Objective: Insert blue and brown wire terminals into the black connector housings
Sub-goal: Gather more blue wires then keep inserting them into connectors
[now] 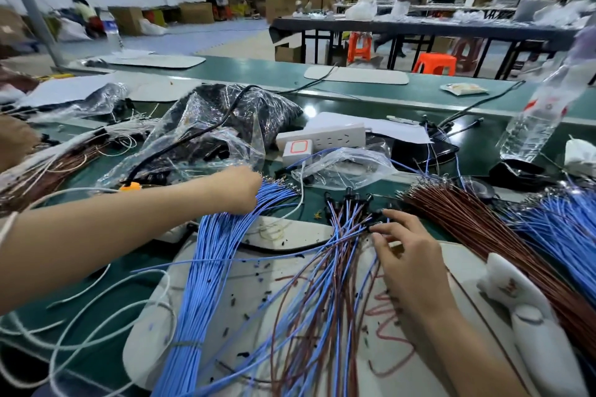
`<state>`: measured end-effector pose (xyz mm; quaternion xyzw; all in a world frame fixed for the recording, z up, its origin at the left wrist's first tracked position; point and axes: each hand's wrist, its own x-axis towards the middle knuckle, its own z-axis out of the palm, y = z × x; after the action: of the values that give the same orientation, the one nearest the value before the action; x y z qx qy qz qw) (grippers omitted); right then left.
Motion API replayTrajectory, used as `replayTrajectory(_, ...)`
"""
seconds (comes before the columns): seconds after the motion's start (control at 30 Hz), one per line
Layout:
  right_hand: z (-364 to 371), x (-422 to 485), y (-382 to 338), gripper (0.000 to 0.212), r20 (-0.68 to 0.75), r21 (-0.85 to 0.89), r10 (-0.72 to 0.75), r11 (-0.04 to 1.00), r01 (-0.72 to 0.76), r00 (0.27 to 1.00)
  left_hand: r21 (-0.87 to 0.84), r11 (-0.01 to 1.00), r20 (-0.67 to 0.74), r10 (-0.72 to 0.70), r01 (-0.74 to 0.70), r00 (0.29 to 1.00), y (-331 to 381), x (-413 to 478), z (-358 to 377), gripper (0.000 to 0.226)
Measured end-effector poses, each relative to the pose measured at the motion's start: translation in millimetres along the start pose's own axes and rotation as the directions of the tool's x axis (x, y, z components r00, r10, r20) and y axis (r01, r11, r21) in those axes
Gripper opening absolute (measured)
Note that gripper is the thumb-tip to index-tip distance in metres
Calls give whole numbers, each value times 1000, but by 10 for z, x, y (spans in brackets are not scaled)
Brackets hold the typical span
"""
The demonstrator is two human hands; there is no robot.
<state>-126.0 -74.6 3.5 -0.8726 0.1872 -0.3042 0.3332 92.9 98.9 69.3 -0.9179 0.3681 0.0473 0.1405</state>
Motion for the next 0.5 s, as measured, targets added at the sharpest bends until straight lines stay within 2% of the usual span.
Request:
replayTrajectory(0.2,1,-1,-5,14,1,18,-18,1000,18,1000,-117,992,30,-45,48,999,-57,-38,-57,41)
replayTrajectory(0.37,-5,1,-4,13,-26,35,-21,999,22,999,-316,941,129,-84,121,988,-98,-39,-106,21)
replayTrajectory(0.5,0,-2,1,14,-54,58,-18,998,21,998,-435,888,124,-103,147,987,-123,-59,-85,27)
